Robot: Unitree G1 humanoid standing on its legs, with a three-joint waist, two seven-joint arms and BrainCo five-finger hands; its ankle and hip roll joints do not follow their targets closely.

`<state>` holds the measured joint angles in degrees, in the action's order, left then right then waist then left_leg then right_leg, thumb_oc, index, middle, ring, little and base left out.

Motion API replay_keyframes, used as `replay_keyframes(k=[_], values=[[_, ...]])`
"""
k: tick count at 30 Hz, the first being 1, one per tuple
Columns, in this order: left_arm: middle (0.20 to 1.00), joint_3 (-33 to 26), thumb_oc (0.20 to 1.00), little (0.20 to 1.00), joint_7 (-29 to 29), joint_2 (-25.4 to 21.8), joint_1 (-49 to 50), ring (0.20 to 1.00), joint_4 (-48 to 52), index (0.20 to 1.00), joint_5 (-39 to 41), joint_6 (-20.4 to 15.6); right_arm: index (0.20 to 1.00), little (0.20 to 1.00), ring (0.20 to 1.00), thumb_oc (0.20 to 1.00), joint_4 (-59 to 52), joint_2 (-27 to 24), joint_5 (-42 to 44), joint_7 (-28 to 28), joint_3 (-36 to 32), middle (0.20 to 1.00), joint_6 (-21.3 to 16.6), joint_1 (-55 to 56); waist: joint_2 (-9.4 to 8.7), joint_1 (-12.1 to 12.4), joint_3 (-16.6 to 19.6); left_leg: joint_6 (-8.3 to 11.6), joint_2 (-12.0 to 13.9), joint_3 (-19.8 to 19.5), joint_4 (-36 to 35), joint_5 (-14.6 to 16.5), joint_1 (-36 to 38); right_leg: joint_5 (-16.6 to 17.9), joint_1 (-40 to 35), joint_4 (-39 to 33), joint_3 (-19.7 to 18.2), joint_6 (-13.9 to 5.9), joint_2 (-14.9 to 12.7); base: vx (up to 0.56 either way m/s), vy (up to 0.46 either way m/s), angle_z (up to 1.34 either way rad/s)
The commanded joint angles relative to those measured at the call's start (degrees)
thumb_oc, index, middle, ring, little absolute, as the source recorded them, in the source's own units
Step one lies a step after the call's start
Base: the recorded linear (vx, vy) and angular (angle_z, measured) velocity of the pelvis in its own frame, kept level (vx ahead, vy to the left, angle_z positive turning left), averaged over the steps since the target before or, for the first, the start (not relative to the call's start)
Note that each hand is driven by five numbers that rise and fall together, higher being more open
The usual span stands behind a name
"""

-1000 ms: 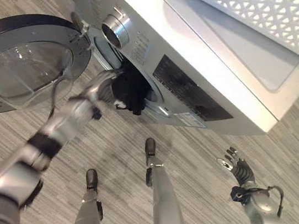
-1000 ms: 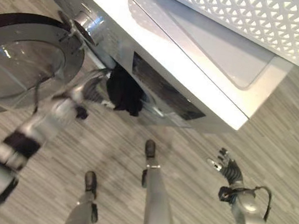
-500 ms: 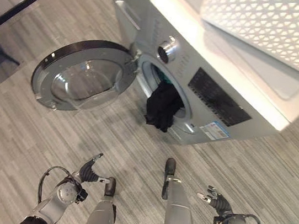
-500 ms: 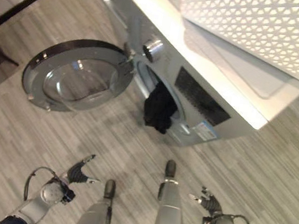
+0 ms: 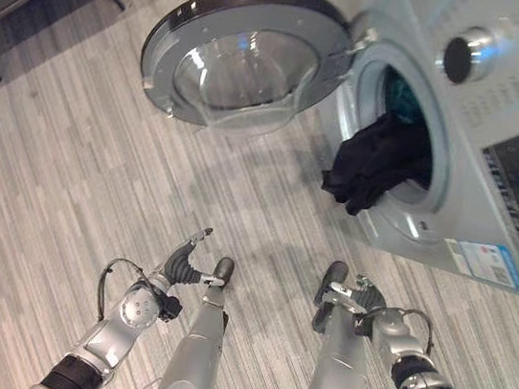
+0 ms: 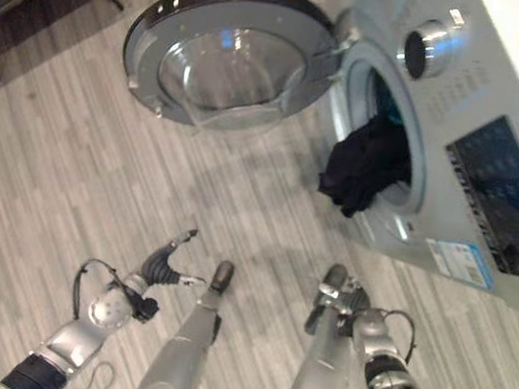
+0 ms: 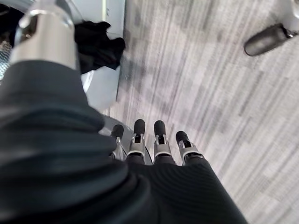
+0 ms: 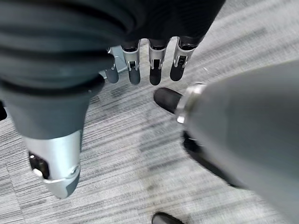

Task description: Grab the laundry basket,head to the washer,open it,put in the laundry and shut it.

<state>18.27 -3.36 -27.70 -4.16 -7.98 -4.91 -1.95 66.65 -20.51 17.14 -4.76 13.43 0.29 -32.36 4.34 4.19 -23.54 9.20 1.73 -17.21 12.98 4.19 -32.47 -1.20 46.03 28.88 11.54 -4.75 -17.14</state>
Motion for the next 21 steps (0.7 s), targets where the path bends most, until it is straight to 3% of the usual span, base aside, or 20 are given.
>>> replay_keyframes(k=[1,5,7,8,11,12,17,21], values=[[1.000,-1.9,1.000,1.000,-1.4,-3.3,2.7,1.000,5.4,1.000,1.7,-2.3,1.000,1.000,1.000,1.000,2.4,-1.9,-0.5,-3.7,-0.1,1.000,0.1,-1.3,0.40,1.5,0.4,-3.99,-1.9,2.5,0.9,-0.1,-3.0,1.1,-4.5,-9.2,-3.0,-5.09,-2.2,-0.02,0.007,0.14],[1.000,-1.9,1.000,1.000,-2.4,-3.4,2.7,1.000,6.3,1.000,2.3,-2.5,1.000,1.000,1.000,1.000,5.0,-3.3,0.6,-5.5,-1.6,1.000,0.0,-4.7,1.39,2.3,0.0,-3.98,-2.2,2.2,0.5,-0.6,-4.1,0.8,-3.4,-8.3,-2.8,-5.18,-2.6,0.01,0.010,0.19],[1.000,-1.7,1.000,1.000,-2.9,-3.5,3.1,1.000,6.9,1.000,3.3,-2.6,1.000,1.000,1.000,1.000,7.6,-4.7,1.2,-6.9,-2.7,1.000,0.5,-6.8,2.21,2.9,-0.1,-3.98,-1.9,2.2,-0.1,0.3,-4.0,-1.1,-3.5,-7.3,-2.7,-5.68,-2.6,0.04,0.015,0.11],[1.000,-1.6,1.000,1.000,-2.9,-3.6,2.9,1.000,7.0,1.000,3.3,-2.7,1.000,1.000,1.000,1.000,7.7,-4.8,1.3,-6.9,-2.7,1.000,0.5,-6.9,2.17,2.8,-0.5,-3.89,-2.3,2.1,0.1,-0.9,-4.7,0.4,-2.9,-7.7,-2.6,-5.27,-2.9,0.00,0.014,0.04],[1.000,-1.2,1.000,1.000,-3.3,-3.7,2.8,1.000,7.5,1.000,3.8,-2.6,1.000,1.000,1.000,1.000,10.0,-6.1,1.9,-8.1,-4.1,1.000,0.8,-7.9,2.80,3.1,-0.3,-4.01,-2.1,2.2,-0.1,0.3,-4.4,-1.3,-2.8,-6.7,-2.7,-5.81,-2.9,0.00,0.023,0.07],[1.000,-1.1,1.000,1.000,-3.8,-4.0,2.6,1.000,8.7,1.000,5.0,-2.6,1.000,1.000,1.000,1.000,12.5,-9.0,3.4,-9.3,-6.5,1.000,1.2,-9.3,3.56,3.2,-0.9,-3.97,-2.9,2.1,0.1,-1.0,-5.9,0.0,-1.5,-6.5,-2.8,-5.68,-3.4,-0.09,0.033,0.07],[1.000,-1.3,1.000,1.000,-3.5,-3.7,2.4,1.000,10.0,1.000,6.8,-3.0,1.000,1.000,1.000,1.000,14.3,-14.4,5.5,-9.3,-8.6,1.000,1.3,-11.1,5.09,3.4,-1.8,-3.94,-3.3,2.4,0.5,-1.2,-7.6,-0.9,1.3,-4.2,-3.9,-6.10,-3.9,-0.03,0.029,0.05],[1.000,-1.0,1.000,1.000,-3.4,-3.8,2.2,1.000,10.1,1.000,6.8,-3.0,1.000,1.000,1.000,1.000,15.3,-15.9,6.0,-9.3,-8.8,1.000,1.3,-12.3,5.73,3.5,-2.0,-3.92,-3.4,2.7,0.6,-1.3,-8.2,-1.3,2.4,-3.3,-4.2,-6.25,-4.2,0.00,0.000,0.00]])
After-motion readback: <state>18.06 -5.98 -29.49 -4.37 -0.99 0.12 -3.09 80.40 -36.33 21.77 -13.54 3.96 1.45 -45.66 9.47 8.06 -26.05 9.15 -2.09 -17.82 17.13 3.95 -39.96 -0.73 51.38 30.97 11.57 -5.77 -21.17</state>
